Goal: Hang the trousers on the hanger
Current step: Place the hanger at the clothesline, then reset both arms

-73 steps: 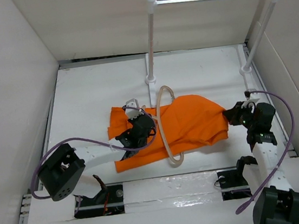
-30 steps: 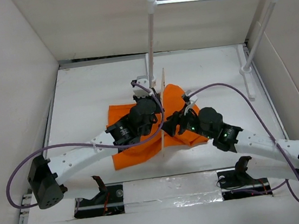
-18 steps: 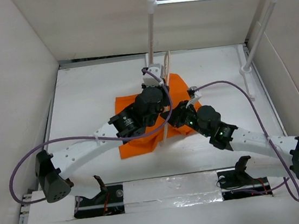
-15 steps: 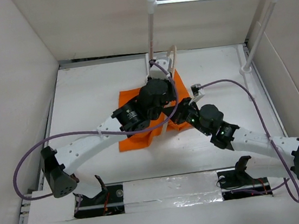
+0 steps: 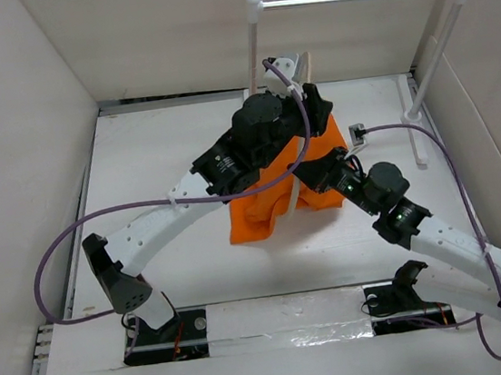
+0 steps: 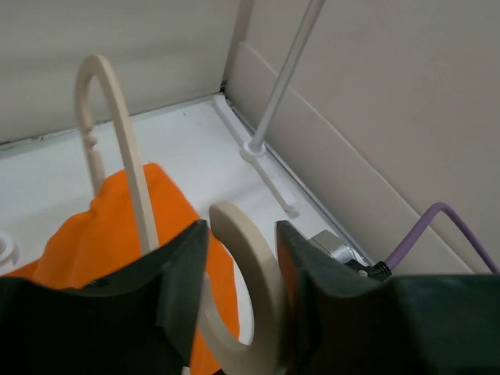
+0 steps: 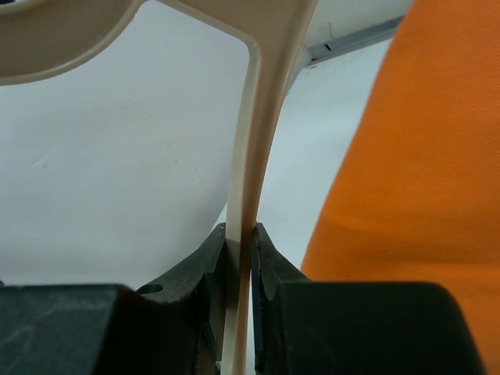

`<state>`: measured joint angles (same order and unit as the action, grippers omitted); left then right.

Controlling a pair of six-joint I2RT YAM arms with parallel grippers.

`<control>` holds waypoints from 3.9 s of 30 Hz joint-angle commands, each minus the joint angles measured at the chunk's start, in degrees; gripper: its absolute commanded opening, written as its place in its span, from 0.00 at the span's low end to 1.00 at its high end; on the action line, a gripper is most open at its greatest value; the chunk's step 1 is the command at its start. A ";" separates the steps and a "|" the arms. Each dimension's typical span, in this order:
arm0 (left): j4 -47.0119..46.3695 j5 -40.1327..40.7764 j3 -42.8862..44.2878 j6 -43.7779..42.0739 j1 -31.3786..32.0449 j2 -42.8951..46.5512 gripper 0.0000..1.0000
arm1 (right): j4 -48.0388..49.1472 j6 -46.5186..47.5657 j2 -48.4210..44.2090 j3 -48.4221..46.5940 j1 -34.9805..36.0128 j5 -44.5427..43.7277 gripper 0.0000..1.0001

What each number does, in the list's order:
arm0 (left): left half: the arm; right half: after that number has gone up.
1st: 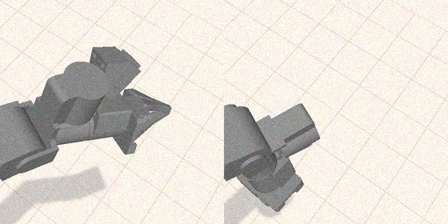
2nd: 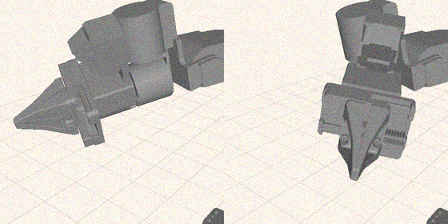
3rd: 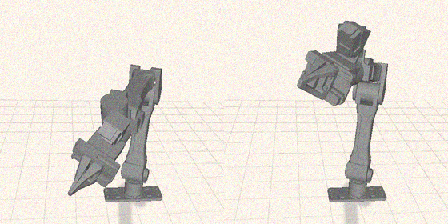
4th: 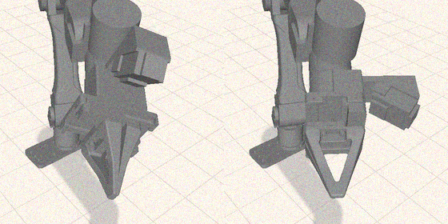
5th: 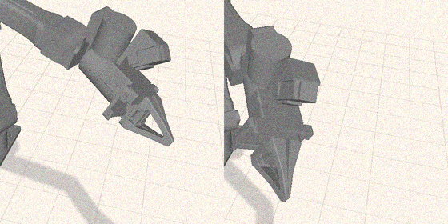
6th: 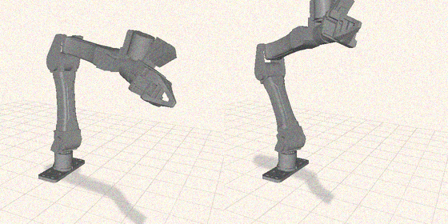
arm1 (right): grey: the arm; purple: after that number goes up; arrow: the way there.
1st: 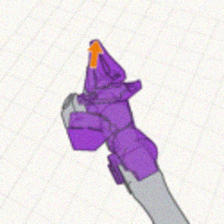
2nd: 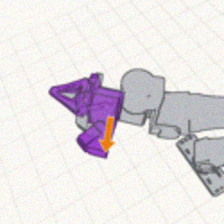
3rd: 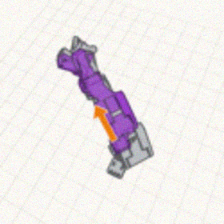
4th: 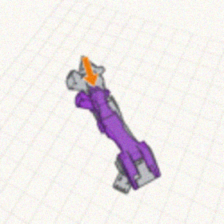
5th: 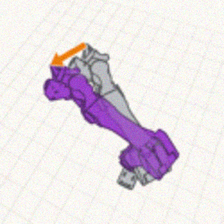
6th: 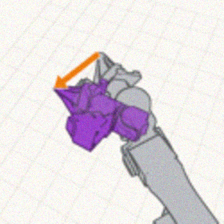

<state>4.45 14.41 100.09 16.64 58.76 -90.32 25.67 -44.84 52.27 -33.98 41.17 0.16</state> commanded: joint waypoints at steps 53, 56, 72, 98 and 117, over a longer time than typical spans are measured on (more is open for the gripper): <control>-17.11 -0.79 -55.96 9.72 -8.05 40.57 0.52 | -28.30 28.05 20.32 -54.87 -43.79 15.56 0.00; -17.54 -0.44 -57.98 10.07 -8.05 43.30 0.52 | -28.66 28.05 22.17 -56.46 -44.33 16.89 0.00; -15.79 -0.35 -60.01 10.42 -8.05 46.29 0.52 | -30.33 29.55 27.88 -60.50 -51.71 15.13 0.00; -17.54 -0.53 -61.51 12.09 -8.05 43.48 0.56 | -27.43 31.13 28.52 -53.13 -52.77 12.67 1.00; -8.32 9.58 -61.76 16.14 -8.05 58.14 0.62 | -24.50 34.81 -25.97 -4.27 -45.39 38.95 1.00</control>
<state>-6.42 21.08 37.98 30.98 50.78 -35.73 7.84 -14.61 31.14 -42.87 -5.65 32.91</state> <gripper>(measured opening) 0.622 0.998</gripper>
